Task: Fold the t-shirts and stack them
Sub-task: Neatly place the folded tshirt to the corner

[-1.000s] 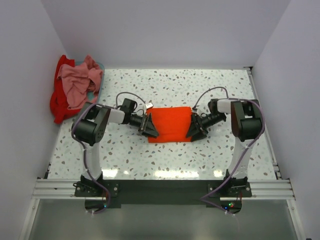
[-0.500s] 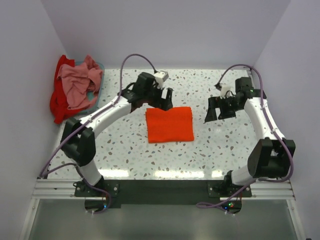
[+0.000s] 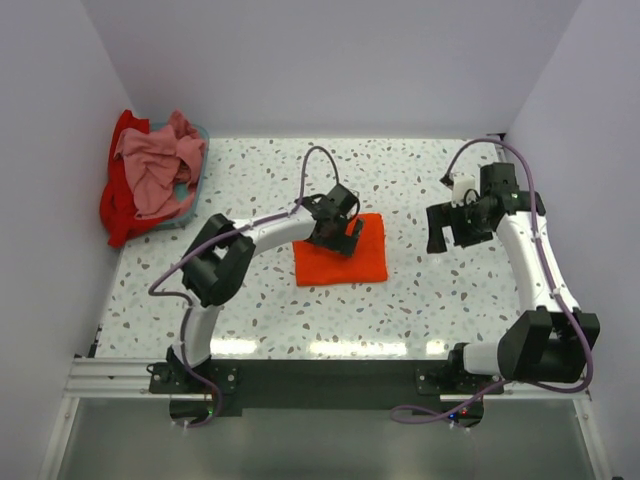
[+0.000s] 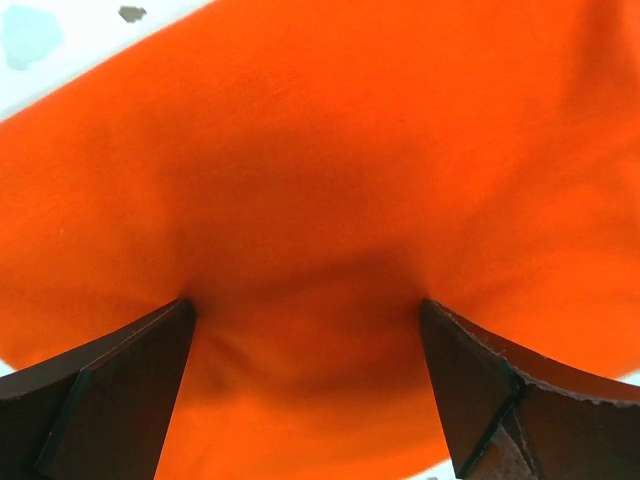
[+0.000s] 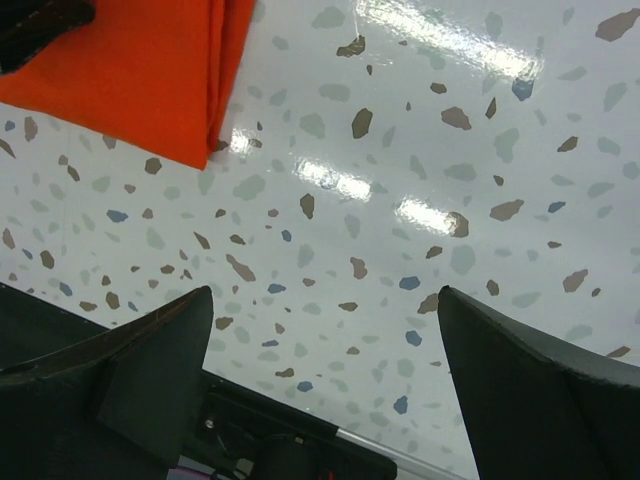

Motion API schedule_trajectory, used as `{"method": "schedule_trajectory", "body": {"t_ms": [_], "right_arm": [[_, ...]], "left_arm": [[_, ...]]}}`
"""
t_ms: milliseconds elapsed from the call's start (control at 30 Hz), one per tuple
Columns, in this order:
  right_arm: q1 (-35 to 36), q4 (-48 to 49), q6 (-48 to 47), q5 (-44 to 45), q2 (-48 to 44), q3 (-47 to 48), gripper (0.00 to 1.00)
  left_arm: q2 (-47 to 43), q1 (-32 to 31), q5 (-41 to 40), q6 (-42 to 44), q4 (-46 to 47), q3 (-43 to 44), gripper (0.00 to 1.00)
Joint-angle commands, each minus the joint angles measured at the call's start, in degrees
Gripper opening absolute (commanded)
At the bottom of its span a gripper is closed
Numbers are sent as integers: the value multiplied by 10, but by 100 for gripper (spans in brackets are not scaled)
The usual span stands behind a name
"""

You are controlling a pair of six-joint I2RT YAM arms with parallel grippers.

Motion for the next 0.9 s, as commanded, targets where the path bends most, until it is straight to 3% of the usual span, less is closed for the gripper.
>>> {"method": "schedule_trajectory", "body": {"t_ms": [0,133,267,567,867], "right_arm": [[-3,-6,-18,28,-14,8,98],[-5,-7,-30,26,-1,20,99],[-7,-6,-39,19,14,33,99],[-8,4,-55,-2,40,52,99],[-9,17,-75,-12,37,48,99]], "left_arm": [[15,21,7,34,-27,-16,100],[-3,92,54,105,-43,-59,100],[-6,125,28,212,-111,-60,100],[-73,292,10,304,-181,-141,100],[-179,380,-7,406,-197,-276,100]]}}
